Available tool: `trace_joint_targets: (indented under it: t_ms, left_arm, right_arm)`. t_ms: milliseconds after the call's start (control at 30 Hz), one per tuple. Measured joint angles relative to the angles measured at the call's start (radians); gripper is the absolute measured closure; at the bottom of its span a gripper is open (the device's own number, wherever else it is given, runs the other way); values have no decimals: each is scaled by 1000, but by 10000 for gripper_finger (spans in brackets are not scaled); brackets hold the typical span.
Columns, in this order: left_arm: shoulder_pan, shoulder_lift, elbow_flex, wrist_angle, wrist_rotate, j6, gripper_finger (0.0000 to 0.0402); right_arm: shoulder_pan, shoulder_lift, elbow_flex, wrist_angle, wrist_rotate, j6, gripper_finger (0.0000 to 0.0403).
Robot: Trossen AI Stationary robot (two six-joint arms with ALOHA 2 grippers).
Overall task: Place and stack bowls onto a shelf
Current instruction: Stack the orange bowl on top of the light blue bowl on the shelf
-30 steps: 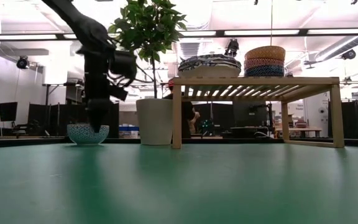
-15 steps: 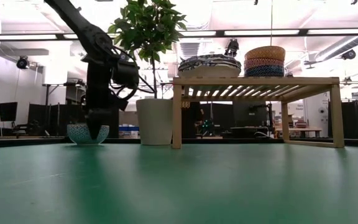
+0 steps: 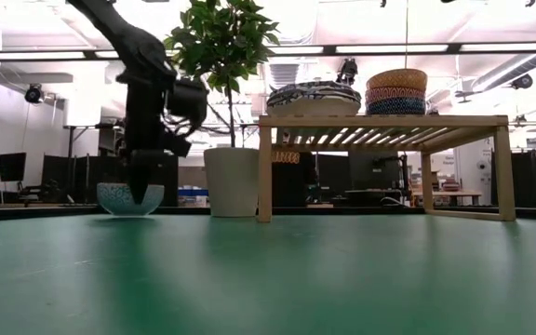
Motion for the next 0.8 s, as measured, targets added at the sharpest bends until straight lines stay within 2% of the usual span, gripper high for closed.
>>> trace_joint_targets:
  t_ms: [100,233,300,400,500,600,700,800]
  left_arm:
    - [-62,-45,3,-13,82,9,397]
    - [-184,-126,6,-5,323,77,397]
    - [-261,-166,6,-6,393,83,398]
    - [-381,-223,13,-32,395,31,398]
    - [-496,-259,35,-103,395,-100,398]
    - [-600,-281,85,-93,393,-191,398]
    - [-683,-272,161,-75,340,-200,397]
    - [-731,-245,265,-37,275,-140,397]
  right_arm:
    - [0,12,0,-1,-1,15,394]
    - [0,21,0,-3,-2,17,394]
    - [0,23,0,-6,-2,17,394]
    - [1,23,0,-22,-3,30,394]
    - [7,23,0,-68,-3,53,394]
    - [27,24,-8,-82,-2,56,394]
    - [54,25,-26,-65,-2,49,394]
    - [80,24,-59,-8,-3,5,394]
